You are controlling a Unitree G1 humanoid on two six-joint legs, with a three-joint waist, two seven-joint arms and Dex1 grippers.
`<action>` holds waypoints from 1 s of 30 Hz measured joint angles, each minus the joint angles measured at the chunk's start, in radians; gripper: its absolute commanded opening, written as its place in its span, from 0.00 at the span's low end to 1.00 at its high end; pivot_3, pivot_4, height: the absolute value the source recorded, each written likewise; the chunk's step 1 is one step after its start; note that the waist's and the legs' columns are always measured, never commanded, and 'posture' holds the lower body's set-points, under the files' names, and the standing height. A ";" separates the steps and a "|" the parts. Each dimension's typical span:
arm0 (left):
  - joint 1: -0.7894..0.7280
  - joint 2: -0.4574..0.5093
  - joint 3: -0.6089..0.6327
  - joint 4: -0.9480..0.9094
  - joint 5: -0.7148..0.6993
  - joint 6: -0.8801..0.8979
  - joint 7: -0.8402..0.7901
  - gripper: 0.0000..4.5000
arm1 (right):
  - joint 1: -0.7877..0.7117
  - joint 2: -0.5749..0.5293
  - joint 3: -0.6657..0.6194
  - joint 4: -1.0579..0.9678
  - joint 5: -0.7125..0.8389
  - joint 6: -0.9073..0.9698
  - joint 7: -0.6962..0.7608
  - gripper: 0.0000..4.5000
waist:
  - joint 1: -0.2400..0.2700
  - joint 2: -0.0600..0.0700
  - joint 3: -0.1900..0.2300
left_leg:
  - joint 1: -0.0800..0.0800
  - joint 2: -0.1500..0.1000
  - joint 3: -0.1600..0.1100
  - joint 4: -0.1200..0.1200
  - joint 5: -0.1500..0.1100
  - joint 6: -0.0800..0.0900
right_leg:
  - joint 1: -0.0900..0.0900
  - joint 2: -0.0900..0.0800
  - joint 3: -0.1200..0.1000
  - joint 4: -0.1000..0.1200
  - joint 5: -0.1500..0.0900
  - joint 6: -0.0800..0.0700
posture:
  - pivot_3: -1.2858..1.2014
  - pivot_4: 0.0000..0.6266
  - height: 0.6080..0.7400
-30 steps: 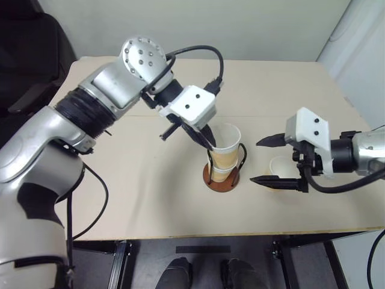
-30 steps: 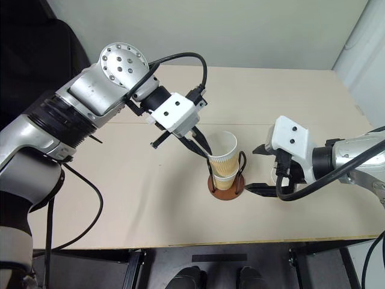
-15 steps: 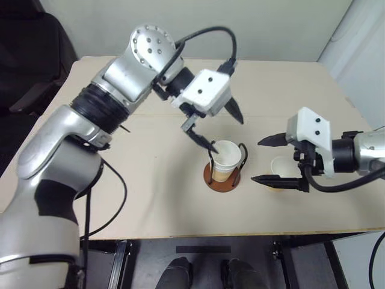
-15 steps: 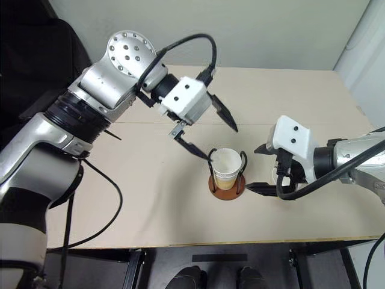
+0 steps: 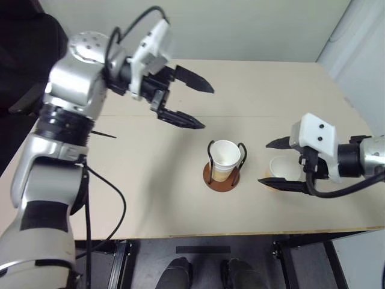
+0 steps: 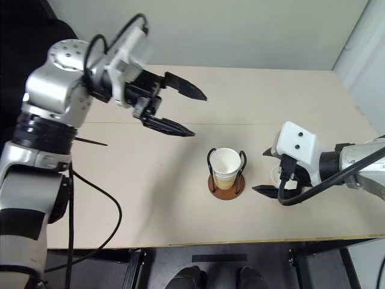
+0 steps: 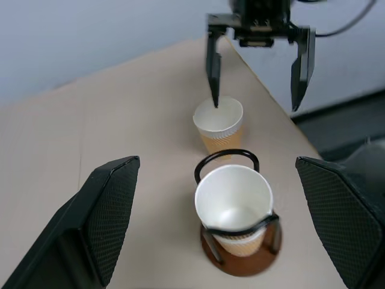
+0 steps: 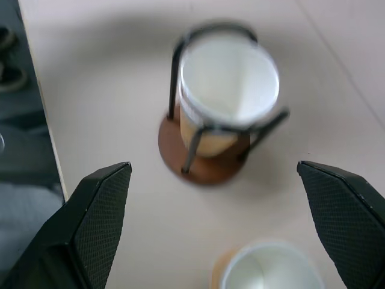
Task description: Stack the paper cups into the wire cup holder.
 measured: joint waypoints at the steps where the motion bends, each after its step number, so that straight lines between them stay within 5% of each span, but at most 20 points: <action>1: 0.009 0.016 0.011 -0.010 0.000 0.013 0.000 0.99 | 0.013 -0.017 0.003 0.001 -0.019 -0.015 0.010 1.00 | 0.000 0.000 0.000 | 0.000 0.000 -0.001 0.000 0.000 0.000 | 0.000 -0.001 0.000 0.000 0.000 0.000 | 0.52 0.24 1.00; 13: 0.059 0.047 0.111 -0.046 -0.002 0.087 -0.001 0.99 | 0.134 -0.111 0.112 0.098 -0.267 -0.241 0.124 1.00 | -0.005 0.000 0.000 | 0.003 0.000 0.000 0.002 0.000 0.000 | 0.003 0.000 0.001 0.002 0.001 0.001 | 0.52 0.24 1.00; 30: 0.114 0.060 0.155 -0.105 0.014 0.127 -0.001 0.99 | 0.030 0.020 0.311 0.256 -0.459 -0.338 0.247 1.00 | -0.007 0.000 0.000 | 0.003 0.000 0.000 0.004 0.000 0.000 | 0.003 0.000 0.001 0.003 0.001 0.001 | 0.52 0.24 1.00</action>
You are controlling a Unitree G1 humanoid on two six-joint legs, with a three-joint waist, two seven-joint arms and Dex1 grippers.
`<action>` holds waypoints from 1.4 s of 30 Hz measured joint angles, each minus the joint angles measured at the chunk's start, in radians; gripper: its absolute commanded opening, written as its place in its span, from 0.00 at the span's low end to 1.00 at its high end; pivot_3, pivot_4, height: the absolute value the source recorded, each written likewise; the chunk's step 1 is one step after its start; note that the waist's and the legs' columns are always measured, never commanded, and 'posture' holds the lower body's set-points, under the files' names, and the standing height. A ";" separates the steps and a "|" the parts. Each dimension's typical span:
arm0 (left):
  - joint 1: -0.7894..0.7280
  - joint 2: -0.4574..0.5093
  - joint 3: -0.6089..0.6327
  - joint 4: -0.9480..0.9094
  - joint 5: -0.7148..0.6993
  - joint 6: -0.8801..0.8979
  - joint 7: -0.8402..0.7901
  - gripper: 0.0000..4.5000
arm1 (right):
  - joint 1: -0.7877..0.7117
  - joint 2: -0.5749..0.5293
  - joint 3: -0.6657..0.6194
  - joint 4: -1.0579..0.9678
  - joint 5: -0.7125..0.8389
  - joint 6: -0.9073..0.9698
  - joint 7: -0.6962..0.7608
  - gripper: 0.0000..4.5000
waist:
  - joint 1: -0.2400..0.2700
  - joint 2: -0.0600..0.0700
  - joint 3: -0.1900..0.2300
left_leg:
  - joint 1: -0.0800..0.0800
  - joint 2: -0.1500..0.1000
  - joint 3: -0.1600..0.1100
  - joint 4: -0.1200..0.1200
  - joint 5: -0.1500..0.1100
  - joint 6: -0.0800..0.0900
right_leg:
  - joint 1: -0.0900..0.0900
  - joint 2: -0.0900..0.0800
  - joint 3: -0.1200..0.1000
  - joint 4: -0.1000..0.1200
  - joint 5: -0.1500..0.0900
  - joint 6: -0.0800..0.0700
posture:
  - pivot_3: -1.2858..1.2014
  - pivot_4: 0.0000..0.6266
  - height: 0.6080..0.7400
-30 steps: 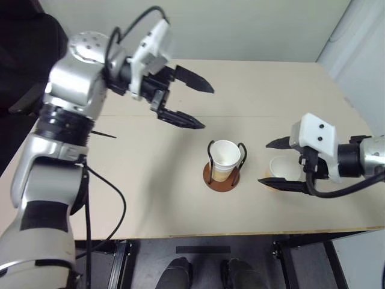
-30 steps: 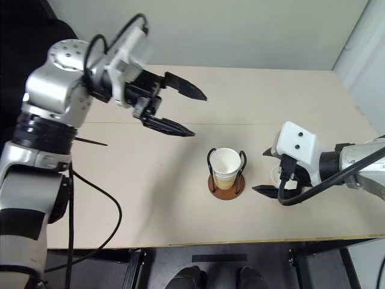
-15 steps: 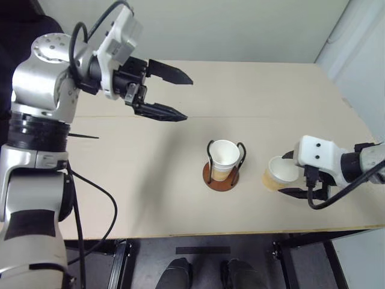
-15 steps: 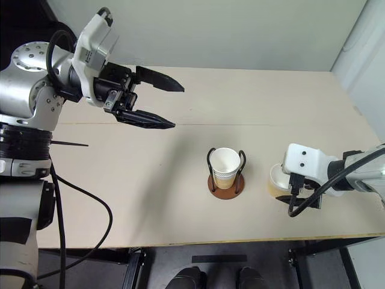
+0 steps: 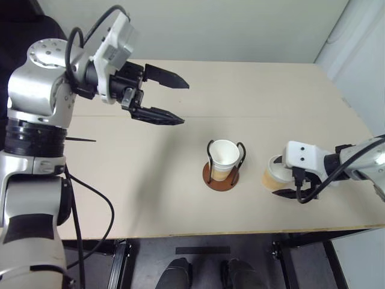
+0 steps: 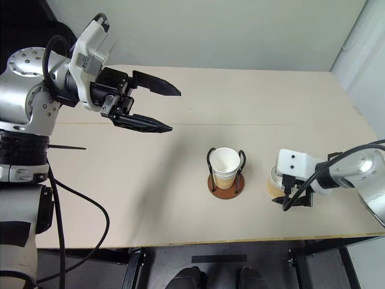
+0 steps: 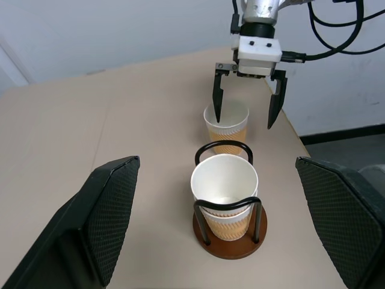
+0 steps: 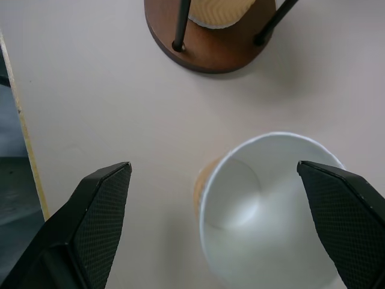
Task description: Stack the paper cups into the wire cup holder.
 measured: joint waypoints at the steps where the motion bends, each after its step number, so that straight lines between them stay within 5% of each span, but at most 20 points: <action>1: 0.004 0.002 0.001 -0.003 0.002 0.001 0.000 0.99 | 0.000 0.004 0.002 0.007 -0.009 -0.005 0.009 1.00 | 0.000 0.000 0.000 | 0.000 0.000 0.000 0.000 0.000 0.000 | 0.000 0.000 0.000 0.000 0.000 0.000 | 0.52 0.24 1.00; 5: 0.014 0.019 0.005 -0.014 0.012 -0.001 0.000 1.00 | 0.000 0.011 0.022 0.026 -0.041 -0.022 0.033 0.88 | -0.002 0.000 0.000 | 0.000 0.000 0.000 0.000 0.000 0.000 | 0.000 0.000 0.000 0.000 0.000 0.000 | 0.52 0.24 1.00; 16: 0.050 0.047 0.005 -0.016 0.079 -0.032 0.000 1.00 | -0.009 0.048 0.039 0.031 -0.094 -0.038 0.084 0.00 | -0.003 0.000 0.000 | 0.000 0.000 0.000 0.000 0.000 0.000 | 0.000 0.000 0.000 0.000 0.000 0.000 | 0.52 0.24 1.00; 42: 0.065 0.066 0.006 0.017 0.144 -0.076 0.001 1.00 | -0.155 0.043 -0.015 0.084 -0.140 -0.025 0.110 0.00 | -0.005 0.000 0.000 | 0.000 0.000 -0.001 -0.002 0.000 0.000 | 0.000 0.000 0.000 -0.002 0.000 0.000 | 0.52 0.24 1.00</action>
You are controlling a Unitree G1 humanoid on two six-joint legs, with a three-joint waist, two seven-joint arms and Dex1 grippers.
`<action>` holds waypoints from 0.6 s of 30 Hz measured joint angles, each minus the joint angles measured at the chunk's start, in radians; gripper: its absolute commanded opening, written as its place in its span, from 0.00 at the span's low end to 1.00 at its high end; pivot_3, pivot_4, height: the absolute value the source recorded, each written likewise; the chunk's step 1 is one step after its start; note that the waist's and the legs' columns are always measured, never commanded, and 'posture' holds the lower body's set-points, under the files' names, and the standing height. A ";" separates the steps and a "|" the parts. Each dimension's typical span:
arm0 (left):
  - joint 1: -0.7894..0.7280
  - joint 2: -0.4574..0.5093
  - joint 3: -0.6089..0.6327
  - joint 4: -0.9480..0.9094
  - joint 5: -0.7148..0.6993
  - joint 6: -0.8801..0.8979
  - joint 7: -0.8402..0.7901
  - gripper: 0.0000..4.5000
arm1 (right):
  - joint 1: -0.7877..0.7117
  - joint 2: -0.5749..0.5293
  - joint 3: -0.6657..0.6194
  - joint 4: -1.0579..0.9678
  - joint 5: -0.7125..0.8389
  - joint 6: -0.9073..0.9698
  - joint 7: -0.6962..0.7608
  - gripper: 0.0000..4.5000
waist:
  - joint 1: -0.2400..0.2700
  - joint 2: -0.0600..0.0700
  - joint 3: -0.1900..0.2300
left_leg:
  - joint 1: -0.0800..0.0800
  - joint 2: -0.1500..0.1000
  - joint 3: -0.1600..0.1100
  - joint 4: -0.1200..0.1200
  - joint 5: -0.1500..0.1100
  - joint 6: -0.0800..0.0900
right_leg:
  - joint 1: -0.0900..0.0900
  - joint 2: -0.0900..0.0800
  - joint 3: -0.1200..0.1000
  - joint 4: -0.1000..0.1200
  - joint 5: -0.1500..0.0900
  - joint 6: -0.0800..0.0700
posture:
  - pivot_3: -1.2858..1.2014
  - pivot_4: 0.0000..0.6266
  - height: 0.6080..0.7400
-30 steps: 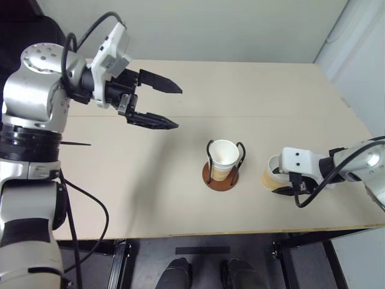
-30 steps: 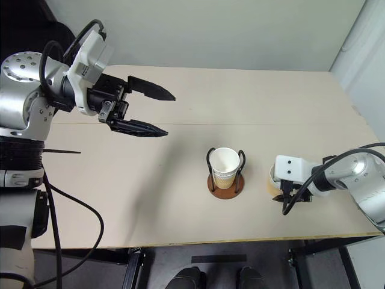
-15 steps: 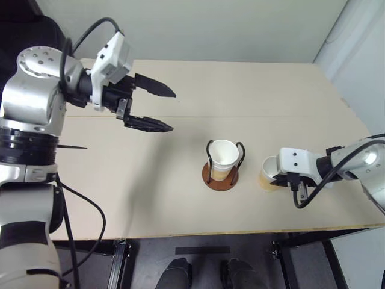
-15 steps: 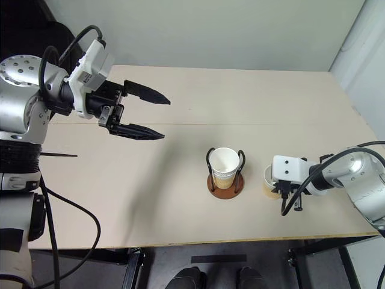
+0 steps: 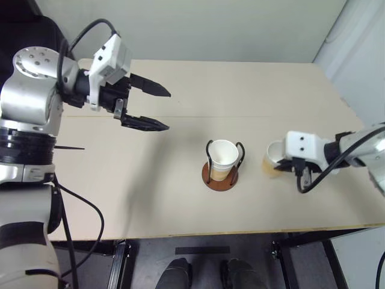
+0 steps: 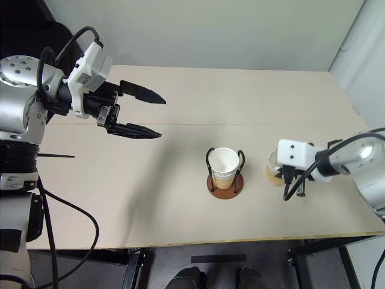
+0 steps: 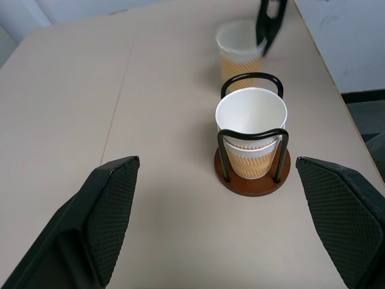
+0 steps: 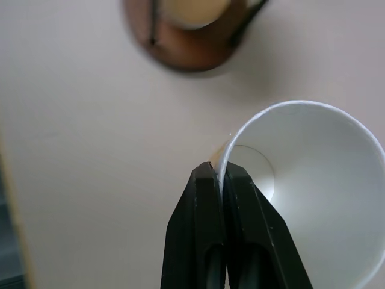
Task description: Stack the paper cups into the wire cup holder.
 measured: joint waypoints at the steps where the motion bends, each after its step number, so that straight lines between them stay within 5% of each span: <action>1: 0.000 0.000 0.000 0.000 0.000 0.000 0.000 1.00 | -0.017 -0.001 -0.005 0.003 -0.002 0.001 0.000 0.00 | 0.000 0.000 0.000 | 0.000 0.000 0.000 0.000 0.000 0.000 | 0.000 0.000 0.000 0.000 0.000 0.000 | 0.52 0.24 1.00; 12: 0.028 -0.016 0.001 -0.009 -0.003 0.014 0.000 1.00 | -0.225 -0.025 -0.032 -0.012 0.004 0.029 0.043 0.00 | -0.001 0.000 0.000 | 0.000 0.000 0.000 -0.004 0.000 0.000 | -0.001 0.000 0.000 -0.004 0.000 0.000 | 0.52 0.24 1.00; 18: 0.030 -0.036 0.001 -0.010 -0.003 0.007 0.000 1.00 | -0.439 0.051 -0.006 -0.043 0.039 0.086 0.089 0.00 | -0.009 0.000 0.000 | 0.000 0.000 0.000 -0.006 0.000 -0.001 | -0.002 0.000 0.000 -0.004 0.000 0.000 | 0.52 0.24 1.00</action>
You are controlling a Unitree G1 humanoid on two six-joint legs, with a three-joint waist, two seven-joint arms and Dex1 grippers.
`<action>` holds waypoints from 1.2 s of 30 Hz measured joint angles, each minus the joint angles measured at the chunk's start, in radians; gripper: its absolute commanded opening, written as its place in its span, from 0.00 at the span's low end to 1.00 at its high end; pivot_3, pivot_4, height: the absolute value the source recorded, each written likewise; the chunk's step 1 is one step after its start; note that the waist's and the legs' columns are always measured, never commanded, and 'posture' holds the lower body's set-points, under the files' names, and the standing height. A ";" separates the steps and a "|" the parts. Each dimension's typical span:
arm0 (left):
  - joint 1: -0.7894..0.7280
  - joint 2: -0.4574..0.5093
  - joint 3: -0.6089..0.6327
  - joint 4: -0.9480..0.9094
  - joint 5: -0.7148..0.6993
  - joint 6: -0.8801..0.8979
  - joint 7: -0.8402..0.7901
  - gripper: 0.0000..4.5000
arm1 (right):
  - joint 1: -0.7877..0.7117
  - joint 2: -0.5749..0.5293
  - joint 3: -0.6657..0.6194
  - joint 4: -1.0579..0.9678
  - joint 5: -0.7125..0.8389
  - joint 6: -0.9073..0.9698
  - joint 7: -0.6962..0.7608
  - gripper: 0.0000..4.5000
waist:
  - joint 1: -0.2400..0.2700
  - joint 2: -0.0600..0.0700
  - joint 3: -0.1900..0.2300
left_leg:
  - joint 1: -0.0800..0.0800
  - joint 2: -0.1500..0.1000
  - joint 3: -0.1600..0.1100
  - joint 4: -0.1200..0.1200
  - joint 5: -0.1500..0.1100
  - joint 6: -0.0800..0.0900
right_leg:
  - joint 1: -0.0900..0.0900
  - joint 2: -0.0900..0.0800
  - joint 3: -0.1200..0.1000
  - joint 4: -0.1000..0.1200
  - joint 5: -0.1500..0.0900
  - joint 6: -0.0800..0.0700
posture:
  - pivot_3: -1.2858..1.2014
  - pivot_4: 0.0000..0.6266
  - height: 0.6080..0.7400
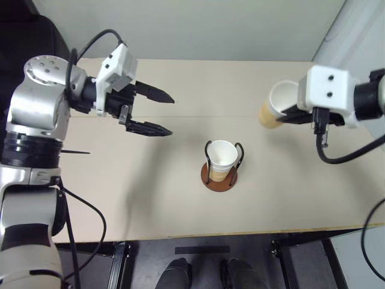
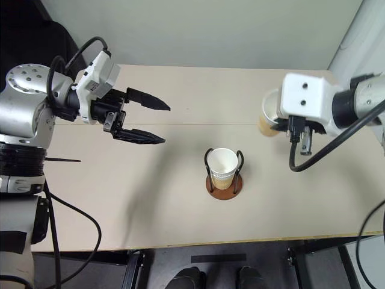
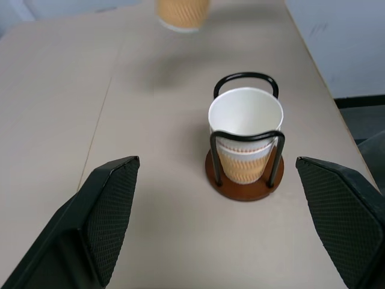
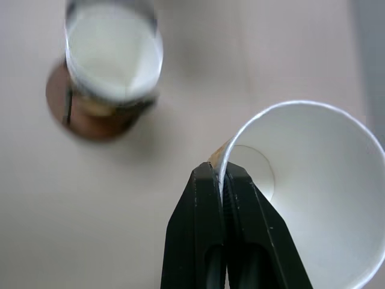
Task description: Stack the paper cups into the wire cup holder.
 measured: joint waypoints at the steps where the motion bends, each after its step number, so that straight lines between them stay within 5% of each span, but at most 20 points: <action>1: 0.000 -0.004 0.000 -0.001 0.000 -0.001 0.000 1.00 | -0.021 0.018 0.011 -0.004 0.007 0.013 0.004 0.00 | 0.000 0.000 0.000 | 0.000 0.000 0.000 0.000 0.000 0.000 | 0.000 0.000 0.000 0.000 0.000 0.000 | 0.52 0.24 1.00; 20: 0.001 -0.014 0.000 -0.002 0.000 0.004 0.000 1.00 | -0.106 0.208 0.157 -0.024 0.053 0.086 0.026 0.00 | -0.003 0.000 0.000 | 0.000 0.000 0.000 -0.001 0.000 0.000 | -0.002 0.000 0.000 -0.001 0.000 -0.001 | 0.52 0.24 1.00; 36: 0.010 -0.014 0.000 -0.003 -0.001 0.006 0.000 1.00 | -0.036 0.207 0.177 -0.060 0.063 0.091 0.044 0.00 | -0.003 0.000 0.000 | 0.000 0.000 0.000 -0.001 0.000 0.000 | -0.002 0.000 0.000 -0.001 0.000 -0.001 | 0.52 0.24 1.00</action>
